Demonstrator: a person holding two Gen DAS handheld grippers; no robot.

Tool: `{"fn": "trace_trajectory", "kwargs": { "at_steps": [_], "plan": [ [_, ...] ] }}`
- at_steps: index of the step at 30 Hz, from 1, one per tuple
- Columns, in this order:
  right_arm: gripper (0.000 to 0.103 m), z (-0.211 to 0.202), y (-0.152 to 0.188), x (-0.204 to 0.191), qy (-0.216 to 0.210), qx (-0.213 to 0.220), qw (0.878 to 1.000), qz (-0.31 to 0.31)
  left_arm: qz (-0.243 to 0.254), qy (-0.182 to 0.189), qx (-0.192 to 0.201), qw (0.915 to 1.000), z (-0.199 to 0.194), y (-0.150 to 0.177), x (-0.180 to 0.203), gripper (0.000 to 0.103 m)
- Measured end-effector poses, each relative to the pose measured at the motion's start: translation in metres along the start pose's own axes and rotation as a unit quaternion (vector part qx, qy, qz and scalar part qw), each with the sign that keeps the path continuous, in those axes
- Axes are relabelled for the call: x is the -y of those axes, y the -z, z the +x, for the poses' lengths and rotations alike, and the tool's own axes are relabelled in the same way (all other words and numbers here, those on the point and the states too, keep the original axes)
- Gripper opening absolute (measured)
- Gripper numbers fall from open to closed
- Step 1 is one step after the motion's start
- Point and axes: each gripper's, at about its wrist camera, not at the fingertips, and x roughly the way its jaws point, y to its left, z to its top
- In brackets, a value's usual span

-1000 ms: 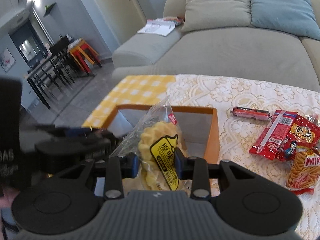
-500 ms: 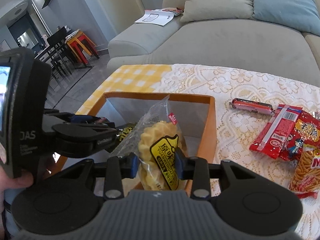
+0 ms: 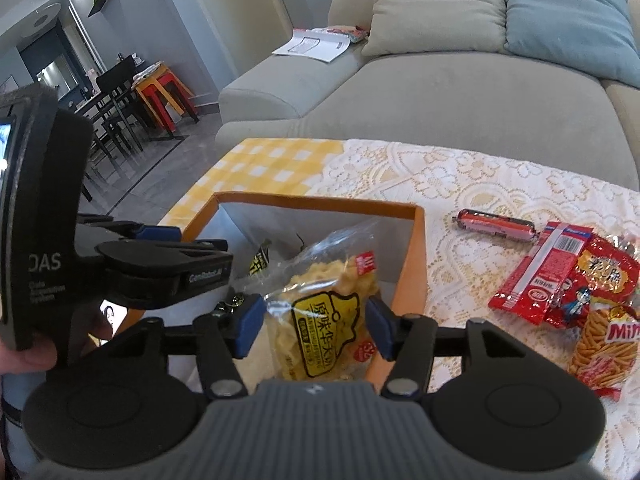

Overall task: Organize snacks
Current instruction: 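Release the dark bag and cookie pack into the box from both grippers, then reach the right gripper to the Mimi stick-snack bag and close on it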

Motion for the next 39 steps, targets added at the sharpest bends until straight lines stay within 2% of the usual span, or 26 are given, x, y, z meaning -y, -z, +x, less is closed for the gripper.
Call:
{"fn": "trace_trajectory", "kwargs": {
  "at_steps": [2,9,13,18,25,32,39],
  "plan": [
    [0.056,-0.007,-0.003,-0.001,0.019,0.017,1.0,-0.005,-0.012,0.002,0.0,0.9999,-0.005,-0.001,-0.006,0.052],
    [0.056,-0.027,-0.01,-0.001,0.024,0.035,0.999,-0.005,-0.02,0.042,0.006,0.9989,-0.03,-0.002,-0.009,0.052],
    [0.056,-0.044,-0.005,0.002,0.033,0.045,0.998,-0.006,-0.006,0.047,0.024,0.9986,-0.053,0.001,0.002,0.055],
    [0.056,-0.085,0.008,0.01,0.078,0.086,0.993,-0.022,-0.001,0.068,0.057,0.996,-0.091,0.003,0.018,0.055],
    [0.056,-0.145,0.034,0.039,0.124,0.117,0.985,-0.006,0.025,0.123,0.102,0.9869,-0.14,0.009,0.059,0.056],
    [0.06,-0.179,0.065,0.071,0.175,0.111,0.978,0.028,0.077,0.163,0.106,0.978,-0.16,0.025,0.114,0.056],
    [0.06,-0.184,0.096,0.103,0.206,0.086,0.973,0.055,0.116,0.184,0.086,0.9724,-0.154,0.048,0.155,0.056]
  ]
}}
